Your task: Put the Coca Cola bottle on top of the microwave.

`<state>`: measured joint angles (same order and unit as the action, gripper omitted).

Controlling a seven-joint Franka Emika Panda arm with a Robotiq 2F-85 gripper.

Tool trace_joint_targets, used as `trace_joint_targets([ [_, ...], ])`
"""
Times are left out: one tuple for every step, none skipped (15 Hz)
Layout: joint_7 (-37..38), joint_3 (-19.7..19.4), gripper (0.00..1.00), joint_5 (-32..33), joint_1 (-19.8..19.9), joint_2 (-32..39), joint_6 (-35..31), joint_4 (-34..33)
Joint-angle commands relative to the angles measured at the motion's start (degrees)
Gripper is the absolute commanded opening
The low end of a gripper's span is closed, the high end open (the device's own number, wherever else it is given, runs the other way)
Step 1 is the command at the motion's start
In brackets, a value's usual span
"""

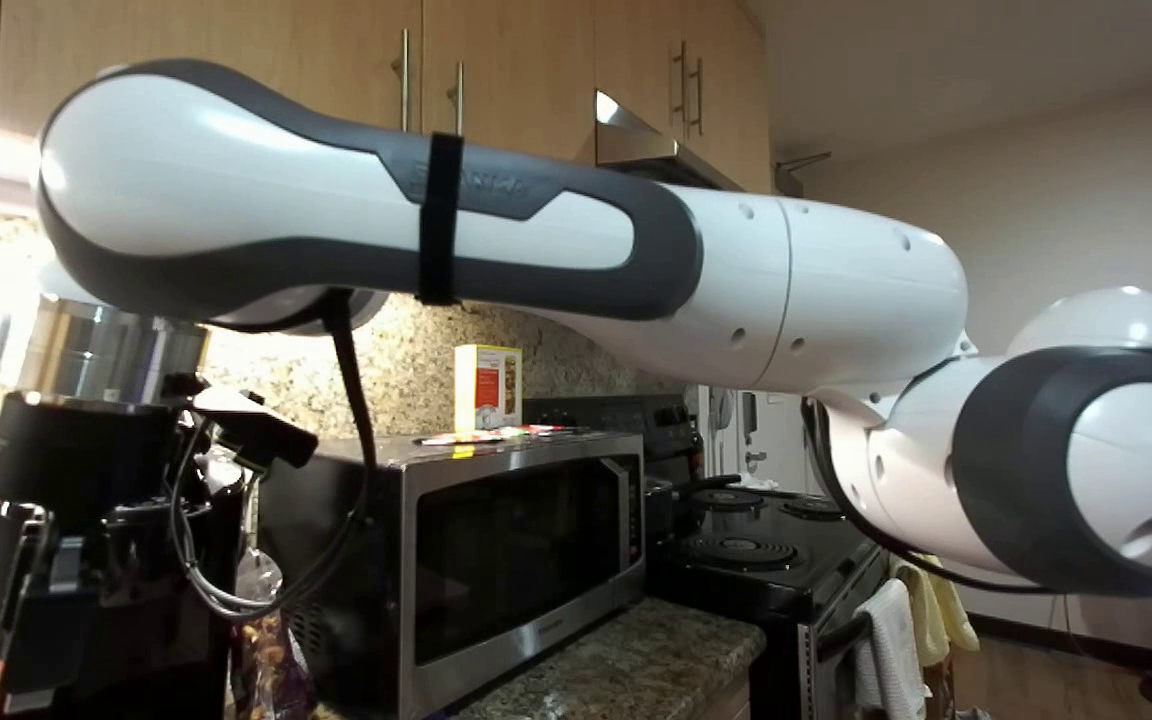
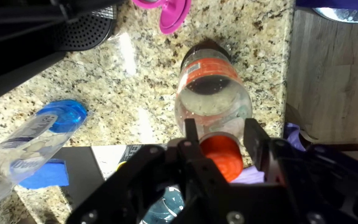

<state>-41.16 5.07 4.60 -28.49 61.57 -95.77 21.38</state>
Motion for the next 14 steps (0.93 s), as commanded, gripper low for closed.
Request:
trace_joint_targets([
  [1.56, 0.11, 0.74, 0.20, -0.03, 0.54, -1.01, -0.64],
  [1.56, 0.12, 0.82, 0.20, -0.03, 0.54, -0.97, -0.63],
  [1.64, 0.12, 0.87, 0.19, -0.02, 0.53, -0.92, -0.61],
  [1.42, 0.13, 0.93, 0.23, -0.02, 0.54, -1.00, -0.63],
  [0.91, 0.08, 0.98, 0.37, -0.08, 0.62, -1.37, -0.73],
  [0.16, 0.08, 1.00, 0.51, -0.15, 0.65, -1.73, -0.81],
  [-0.31, 0.11, 1.00, 0.56, -0.20, 0.65, -2.10, -0.86],
  [-0.69, 0.16, 1.00, 0.60, -0.31, 0.58, -2.42, -0.84],
  [-0.69, 0.02, 1.00, 0.80, -0.55, 0.44, -2.57, -0.76],
  [-0.44, -0.14, 1.00, 1.00, -0.78, 0.32, -2.68, -0.71],
  [-0.40, -0.26, 1.00, 1.22, -0.94, 0.20, -2.55, -0.61],
  [-0.37, -0.27, 1.00, 1.30, -1.03, 0.17, -2.53, -0.55],
  [-0.28, -0.25, 1.00, 1.26, -1.02, 0.18, -2.34, -0.47],
  [-0.35, -0.27, 0.76, 1.26, -1.08, 0.25, -2.50, -0.50],
])
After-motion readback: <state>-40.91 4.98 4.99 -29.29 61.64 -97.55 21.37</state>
